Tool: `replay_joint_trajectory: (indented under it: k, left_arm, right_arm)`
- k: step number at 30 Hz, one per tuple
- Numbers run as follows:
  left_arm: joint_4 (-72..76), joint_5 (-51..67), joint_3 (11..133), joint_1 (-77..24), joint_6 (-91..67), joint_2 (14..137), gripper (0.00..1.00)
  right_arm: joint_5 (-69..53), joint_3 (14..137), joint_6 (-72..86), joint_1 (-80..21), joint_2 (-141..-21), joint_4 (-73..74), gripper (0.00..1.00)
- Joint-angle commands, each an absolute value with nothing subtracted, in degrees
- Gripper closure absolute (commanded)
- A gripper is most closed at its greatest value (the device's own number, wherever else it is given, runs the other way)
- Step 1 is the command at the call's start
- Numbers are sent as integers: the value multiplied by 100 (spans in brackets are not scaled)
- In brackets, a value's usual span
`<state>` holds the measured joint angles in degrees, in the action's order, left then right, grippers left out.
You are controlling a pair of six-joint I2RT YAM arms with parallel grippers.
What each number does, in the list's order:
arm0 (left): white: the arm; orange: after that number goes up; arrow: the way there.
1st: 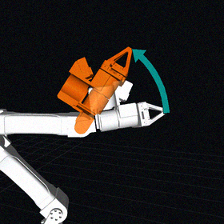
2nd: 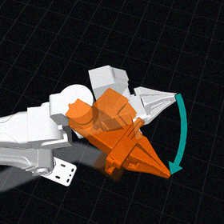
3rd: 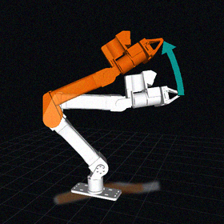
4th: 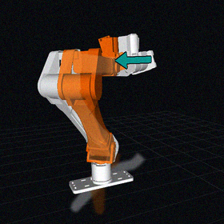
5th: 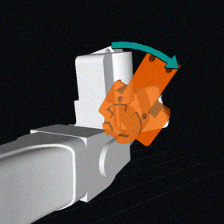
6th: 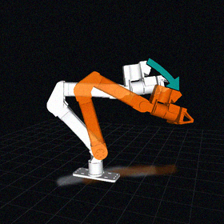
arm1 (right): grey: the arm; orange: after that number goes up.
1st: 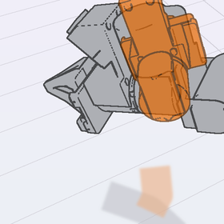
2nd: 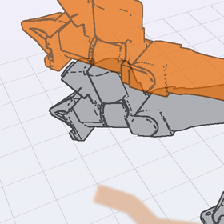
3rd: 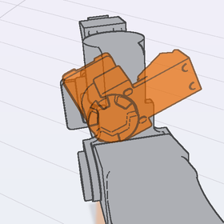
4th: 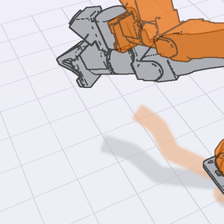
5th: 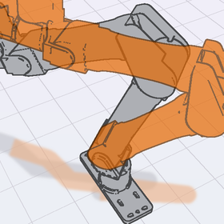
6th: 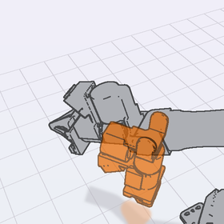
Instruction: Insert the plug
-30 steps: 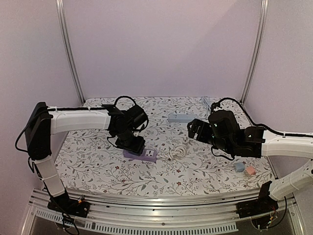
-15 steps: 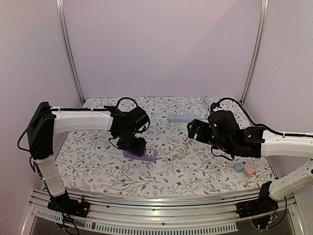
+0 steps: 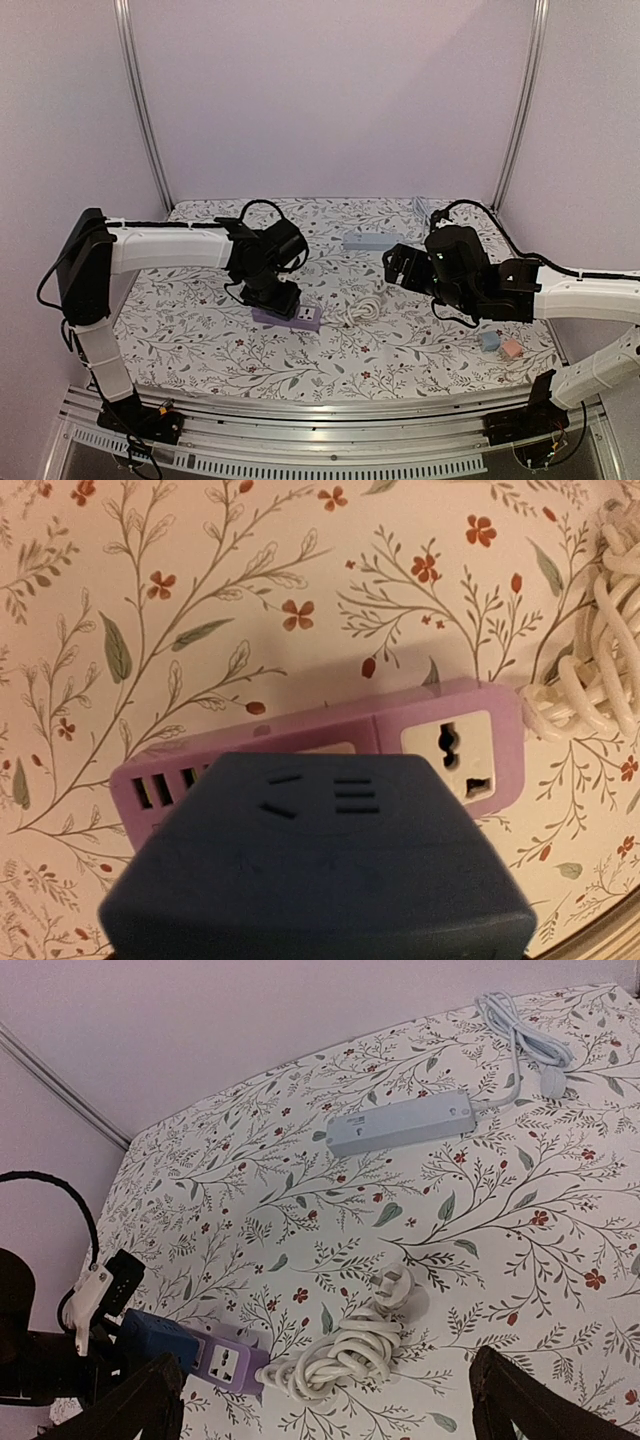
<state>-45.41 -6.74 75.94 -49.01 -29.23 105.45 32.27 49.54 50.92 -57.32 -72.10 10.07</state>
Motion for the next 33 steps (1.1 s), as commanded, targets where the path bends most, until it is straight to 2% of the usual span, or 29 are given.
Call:
replay_joint_trajectory:
  k: [1, 25, 33]
  left_arm:
    - [-4480, -697, 7646, -5030, -3012, 10644, 100]
    - [-4760, -1524, 7652, -5194, -3319, 10623, 100]
    - [-4696, -1404, 7599, -5211, -3320, 10524, 100]
  right_arm:
    - [3270, 4904, 5041, -5722, -7224, 1012, 1]
    - [3261, 4904, 5015, -5724, -7233, 1007, 1]
    - [3234, 4913, 5014, -5727, -7251, 997, 1]
